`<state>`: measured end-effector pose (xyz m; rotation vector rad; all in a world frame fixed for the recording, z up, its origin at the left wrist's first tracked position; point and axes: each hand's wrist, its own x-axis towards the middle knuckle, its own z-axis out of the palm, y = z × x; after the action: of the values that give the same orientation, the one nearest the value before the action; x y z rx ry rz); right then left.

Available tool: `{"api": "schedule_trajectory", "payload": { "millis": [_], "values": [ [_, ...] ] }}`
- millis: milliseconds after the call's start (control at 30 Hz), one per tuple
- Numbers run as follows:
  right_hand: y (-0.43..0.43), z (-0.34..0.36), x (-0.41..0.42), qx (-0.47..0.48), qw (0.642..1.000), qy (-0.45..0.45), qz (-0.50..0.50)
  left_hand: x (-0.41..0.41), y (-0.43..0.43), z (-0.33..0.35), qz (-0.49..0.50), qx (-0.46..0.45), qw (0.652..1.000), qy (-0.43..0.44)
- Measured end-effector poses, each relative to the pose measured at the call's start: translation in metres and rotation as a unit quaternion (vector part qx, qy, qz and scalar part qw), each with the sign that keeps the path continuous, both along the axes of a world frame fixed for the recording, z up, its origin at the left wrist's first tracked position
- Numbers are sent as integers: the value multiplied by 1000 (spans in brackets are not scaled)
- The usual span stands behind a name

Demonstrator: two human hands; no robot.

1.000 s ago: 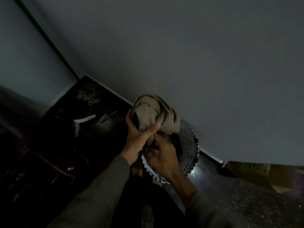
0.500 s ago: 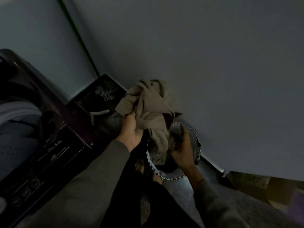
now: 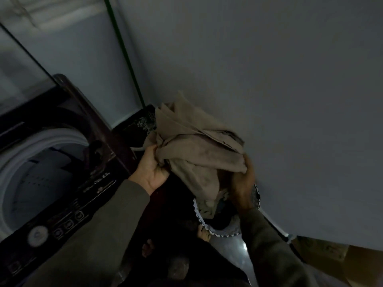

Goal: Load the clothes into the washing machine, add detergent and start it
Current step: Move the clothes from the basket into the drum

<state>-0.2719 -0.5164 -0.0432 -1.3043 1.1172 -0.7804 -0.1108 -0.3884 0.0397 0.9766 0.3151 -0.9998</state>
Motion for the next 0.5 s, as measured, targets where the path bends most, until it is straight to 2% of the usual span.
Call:
{"api": "schedule_trajectory", "payload": {
  "millis": [100,167,267,367,433,500],
  "values": [
    [-3,48,15,62,996,-40,-59,20,22,-1,4,24,1000,1],
    [-3,74,26,102,991,-64,-54,23,31,4,-11,41,999,-12],
    [14,121,49,124,985,-118,3,30,43,16,-9,32,996,-80],
    [40,153,74,125,982,-126,55,38,57,29,6,24,991,-132],
    [60,163,89,93,985,-117,84,40,68,49,10,25,987,-159],
    [85,173,104,51,986,-79,136,42,81,70,-14,-11,987,-162]
  ]
}}
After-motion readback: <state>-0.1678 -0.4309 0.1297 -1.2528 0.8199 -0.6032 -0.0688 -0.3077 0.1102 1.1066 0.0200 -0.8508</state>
